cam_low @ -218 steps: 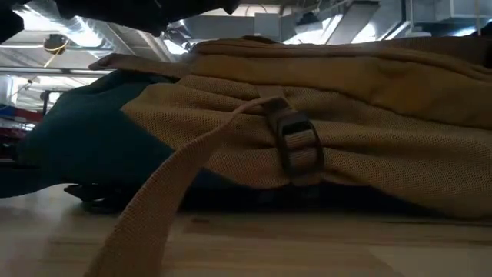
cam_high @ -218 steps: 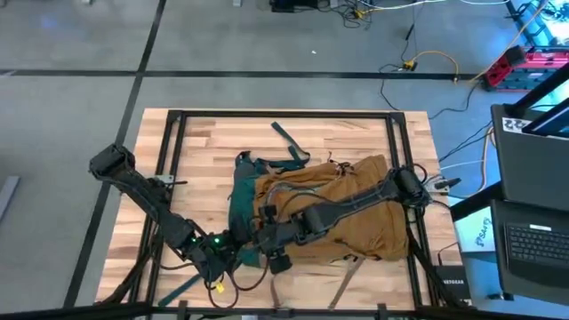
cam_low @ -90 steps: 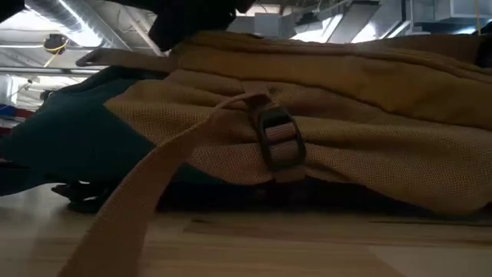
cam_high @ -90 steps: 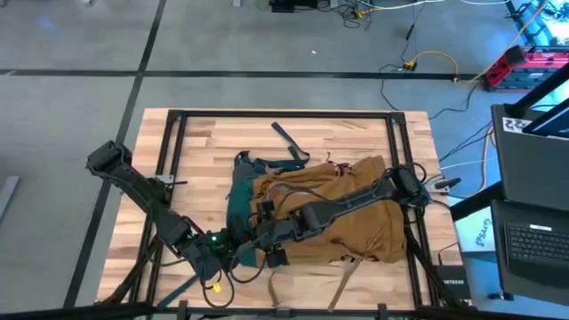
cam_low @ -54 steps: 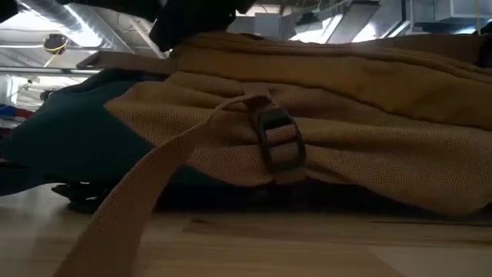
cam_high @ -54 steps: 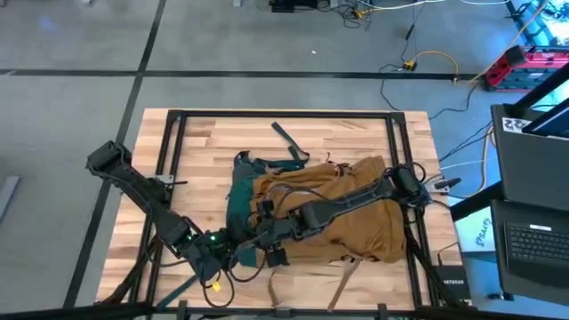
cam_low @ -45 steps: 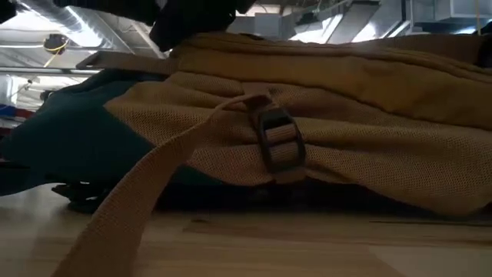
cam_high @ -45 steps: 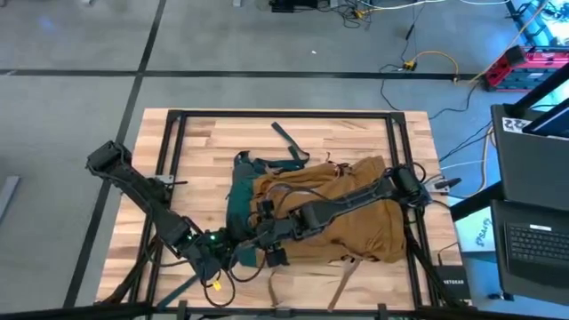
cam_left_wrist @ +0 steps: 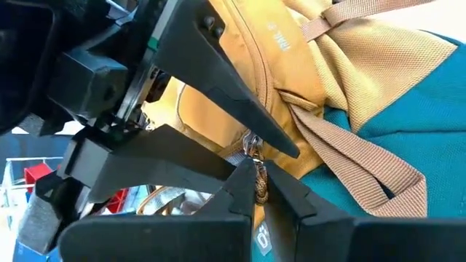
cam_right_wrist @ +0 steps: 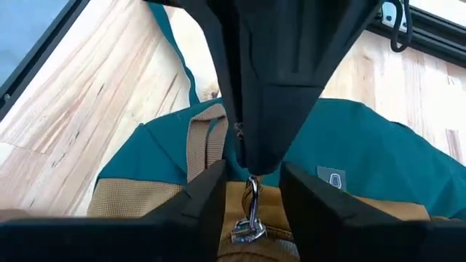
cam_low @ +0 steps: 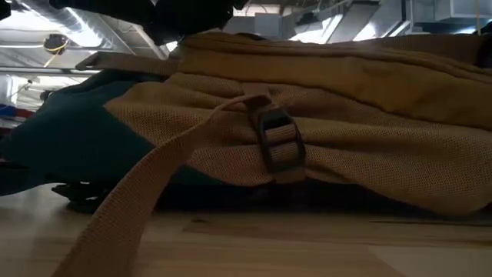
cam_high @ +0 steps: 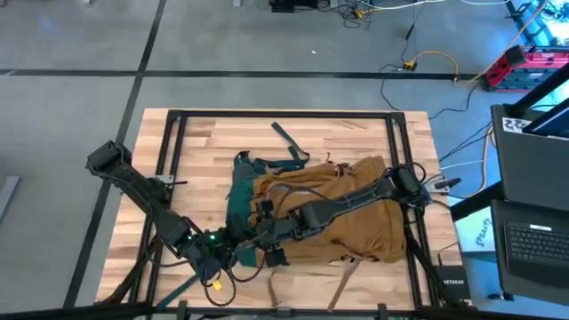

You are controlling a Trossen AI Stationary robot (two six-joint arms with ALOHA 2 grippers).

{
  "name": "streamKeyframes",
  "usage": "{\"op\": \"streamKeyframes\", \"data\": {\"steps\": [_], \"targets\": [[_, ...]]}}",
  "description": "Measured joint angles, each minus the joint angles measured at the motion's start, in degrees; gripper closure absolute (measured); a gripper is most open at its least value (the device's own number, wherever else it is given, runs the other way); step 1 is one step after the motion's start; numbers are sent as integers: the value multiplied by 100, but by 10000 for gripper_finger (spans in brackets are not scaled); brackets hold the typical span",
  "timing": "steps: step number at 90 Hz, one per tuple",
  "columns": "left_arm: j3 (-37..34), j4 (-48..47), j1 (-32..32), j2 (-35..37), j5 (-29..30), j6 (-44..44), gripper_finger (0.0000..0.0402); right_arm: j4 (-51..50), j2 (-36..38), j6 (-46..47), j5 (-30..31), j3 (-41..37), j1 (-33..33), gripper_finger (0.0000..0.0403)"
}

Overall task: Unpack backpack
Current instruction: Close the brown backpack

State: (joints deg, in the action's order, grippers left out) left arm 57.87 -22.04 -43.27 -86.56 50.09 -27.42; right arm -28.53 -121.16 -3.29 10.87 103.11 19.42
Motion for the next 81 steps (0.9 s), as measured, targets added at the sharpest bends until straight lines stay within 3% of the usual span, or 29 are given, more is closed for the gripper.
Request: {"op": "streamKeyframes", "data": {"steps": [16, 49, 81], "targets": [[0, -7, 0, 0, -57, 33, 401, -1, 4, -22, 1, 0, 0, 288], [-2, -67, 0, -2, -68, 135, 401, -70, 4, -390, -2, 2, 7, 391], [-2, -367, 13, -2, -43, 640, 380, -93, 4, -564, 197, 4, 11, 400]]}}
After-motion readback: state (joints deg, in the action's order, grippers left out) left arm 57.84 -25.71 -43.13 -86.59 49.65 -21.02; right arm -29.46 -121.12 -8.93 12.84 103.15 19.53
